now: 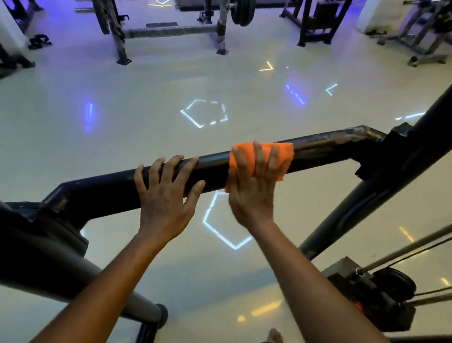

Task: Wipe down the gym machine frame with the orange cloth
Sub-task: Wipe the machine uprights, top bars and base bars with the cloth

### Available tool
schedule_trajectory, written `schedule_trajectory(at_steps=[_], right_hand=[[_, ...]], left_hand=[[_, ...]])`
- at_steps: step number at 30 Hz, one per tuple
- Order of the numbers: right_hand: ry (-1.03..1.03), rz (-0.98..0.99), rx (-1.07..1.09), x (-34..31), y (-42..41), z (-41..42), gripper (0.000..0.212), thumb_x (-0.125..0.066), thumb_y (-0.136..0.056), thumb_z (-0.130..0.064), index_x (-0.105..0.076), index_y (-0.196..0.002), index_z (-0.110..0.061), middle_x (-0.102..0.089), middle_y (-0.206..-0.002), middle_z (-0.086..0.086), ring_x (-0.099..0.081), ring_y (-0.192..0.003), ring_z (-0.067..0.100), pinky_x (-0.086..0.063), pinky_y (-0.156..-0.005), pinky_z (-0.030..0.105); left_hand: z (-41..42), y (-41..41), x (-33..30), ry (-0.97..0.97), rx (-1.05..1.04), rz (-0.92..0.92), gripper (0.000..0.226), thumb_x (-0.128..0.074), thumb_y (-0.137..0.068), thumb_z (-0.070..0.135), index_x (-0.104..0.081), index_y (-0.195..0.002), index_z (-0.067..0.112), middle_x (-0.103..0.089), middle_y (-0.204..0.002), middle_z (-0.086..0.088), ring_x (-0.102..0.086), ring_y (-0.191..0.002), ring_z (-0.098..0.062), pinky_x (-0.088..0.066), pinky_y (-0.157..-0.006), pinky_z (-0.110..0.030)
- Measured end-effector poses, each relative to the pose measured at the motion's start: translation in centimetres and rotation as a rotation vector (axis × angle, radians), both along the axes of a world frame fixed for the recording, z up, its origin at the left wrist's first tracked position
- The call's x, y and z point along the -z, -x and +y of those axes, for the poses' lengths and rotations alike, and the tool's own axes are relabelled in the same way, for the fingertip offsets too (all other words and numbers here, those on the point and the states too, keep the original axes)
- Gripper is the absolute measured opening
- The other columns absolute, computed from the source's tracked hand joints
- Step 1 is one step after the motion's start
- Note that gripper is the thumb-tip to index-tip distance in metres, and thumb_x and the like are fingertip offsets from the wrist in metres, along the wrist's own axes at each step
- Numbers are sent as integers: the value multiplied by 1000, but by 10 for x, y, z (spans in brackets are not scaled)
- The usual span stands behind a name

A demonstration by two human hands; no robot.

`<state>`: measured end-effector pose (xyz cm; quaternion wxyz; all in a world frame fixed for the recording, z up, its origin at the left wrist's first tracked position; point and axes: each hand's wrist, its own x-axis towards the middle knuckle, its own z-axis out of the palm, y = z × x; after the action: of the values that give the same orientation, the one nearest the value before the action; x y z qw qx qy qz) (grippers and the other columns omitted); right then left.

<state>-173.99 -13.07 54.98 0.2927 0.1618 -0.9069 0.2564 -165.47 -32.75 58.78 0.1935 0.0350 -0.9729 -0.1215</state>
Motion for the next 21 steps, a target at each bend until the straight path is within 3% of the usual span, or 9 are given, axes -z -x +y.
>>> schedule_trajectory(at_steps=[3, 5, 8, 12, 15, 18, 21], right_hand=[[-82, 1, -204, 6, -8, -10, 53, -39, -116, -41, -42, -167, -28, -22, -178, 14, -2, -166, 48, -11, -126, 75], [-183, 79, -274, 3, 6, 18, 53, -42, -116, -40, -40, -168, -32, -28, -177, 10, -13, -166, 44, -20, -124, 74], [-180, 101, -194, -3, 40, 71, 54, -50, -112, -38, -43, -166, -35, -36, -173, 8, -24, -163, 42, -21, -124, 73], [-71, 6, 2, -4, 43, 76, 48, -46, -113, -47, -49, -161, -40, -36, -172, 4, -18, -164, 42, -5, -125, 77], [-58, 10, -110, 0, 29, 43, 48, -44, -115, -45, -47, -163, -39, -31, -175, 7, -9, -166, 43, -1, -125, 79], [-170, 106, -241, 6, 43, 68, 54, -51, -113, -43, -43, -166, -39, -34, -174, 7, -21, -164, 42, -7, -125, 78], [-250, 201, -218, 9, 73, 122, 59, -59, -107, -40, -45, -164, -40, -39, -172, 7, -32, -160, 41, -11, -126, 76]], left_hand=[[14, 4, 1, -2, -66, 17, 50, -47, -110, 53, -45, -158, 36, -46, -157, 0, -36, -150, -33, -10, -128, -62], [21, 7, 1, -34, -84, 50, 47, -48, -111, 47, -48, -156, 32, -49, -156, -1, -37, -150, -33, -10, -130, -59], [30, 11, -1, -57, -60, 88, 44, -53, -111, 39, -54, -154, 28, -53, -154, 1, -43, -149, -30, -11, -131, -57], [56, 23, -4, -71, -53, 119, 42, -55, -110, 36, -57, -151, 28, -53, -150, 3, -48, -144, -26, -15, -129, -60], [77, 37, 0, -72, -75, 106, 42, -53, -110, 35, -54, -151, 28, -52, -153, 3, -43, -149, -28, -12, -129, -62], [86, 42, 9, -69, -122, 138, 43, -52, -110, 36, -52, -152, 27, -51, -155, 3, -38, -153, -28, -11, -129, -61], [90, 42, 16, -53, -156, 165, 48, -54, -108, 38, -49, -155, 29, -49, -157, 4, -36, -154, -30, -7, -130, -60]])
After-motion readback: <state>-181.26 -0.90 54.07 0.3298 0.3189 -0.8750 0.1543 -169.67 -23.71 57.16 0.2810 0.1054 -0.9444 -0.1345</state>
